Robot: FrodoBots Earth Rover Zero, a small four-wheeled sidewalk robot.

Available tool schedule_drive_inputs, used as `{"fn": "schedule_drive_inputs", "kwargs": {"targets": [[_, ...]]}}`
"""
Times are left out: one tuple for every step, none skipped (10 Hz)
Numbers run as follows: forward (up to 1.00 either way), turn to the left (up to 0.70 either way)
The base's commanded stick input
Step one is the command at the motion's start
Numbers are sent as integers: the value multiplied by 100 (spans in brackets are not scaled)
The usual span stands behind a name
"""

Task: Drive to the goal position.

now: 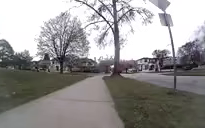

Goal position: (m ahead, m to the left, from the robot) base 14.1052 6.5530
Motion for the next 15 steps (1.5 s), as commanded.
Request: {"fn": "schedule_drive_inputs", "kwargs": {"targets": [[85,0],[85,0],[85,0],[85,0],[85,0],[85,0],[85,1],[85,22],[85,20],[85,9],[85,1],[85,0],[85,0],[85,0],[85,0]]}}
